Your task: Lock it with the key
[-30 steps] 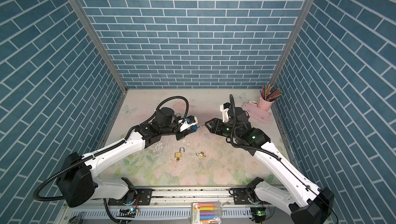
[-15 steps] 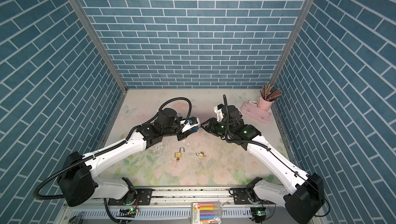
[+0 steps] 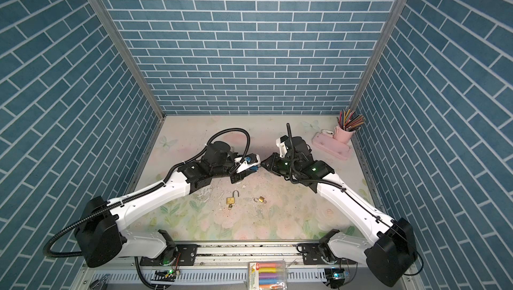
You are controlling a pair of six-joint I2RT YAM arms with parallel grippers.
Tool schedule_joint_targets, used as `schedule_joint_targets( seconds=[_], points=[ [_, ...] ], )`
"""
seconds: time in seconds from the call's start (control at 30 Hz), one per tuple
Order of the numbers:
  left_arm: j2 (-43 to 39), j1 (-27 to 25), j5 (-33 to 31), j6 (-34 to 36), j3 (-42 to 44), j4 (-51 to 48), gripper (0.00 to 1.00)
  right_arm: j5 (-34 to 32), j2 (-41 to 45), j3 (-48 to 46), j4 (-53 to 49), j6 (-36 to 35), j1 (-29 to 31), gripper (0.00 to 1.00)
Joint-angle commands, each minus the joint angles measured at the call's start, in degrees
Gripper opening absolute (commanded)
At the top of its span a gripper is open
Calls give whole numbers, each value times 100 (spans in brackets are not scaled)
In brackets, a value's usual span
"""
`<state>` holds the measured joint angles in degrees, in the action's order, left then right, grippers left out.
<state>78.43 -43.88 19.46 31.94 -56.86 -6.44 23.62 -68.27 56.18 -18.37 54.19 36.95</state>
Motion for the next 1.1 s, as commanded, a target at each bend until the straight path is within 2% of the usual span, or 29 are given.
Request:
schedule_joint_targets(
  seconds=[0.0, 0.1, 0.27, 0.47, 1.07],
  points=[
    [-162, -51, 134, 121, -111, 102, 0, -5, -37, 58, 15, -123, -4, 9],
    [-179, -50, 272, 110, -73, 125, 0, 17, -46, 68, 21, -451, -6, 0],
    [-188, -51, 520, 97, -12, 193, 0, 251, 21, 37, 157, -1373, -4, 0],
    [-282, -52, 653, 84, 86, 451, 0, 1186, 226, -302, 703, -2478, -4, 0],
    [-372, -74, 646, 51, -17, 1296, 0, 2156, -250, -737, 968, -2247, 5, 0]
  ],
)
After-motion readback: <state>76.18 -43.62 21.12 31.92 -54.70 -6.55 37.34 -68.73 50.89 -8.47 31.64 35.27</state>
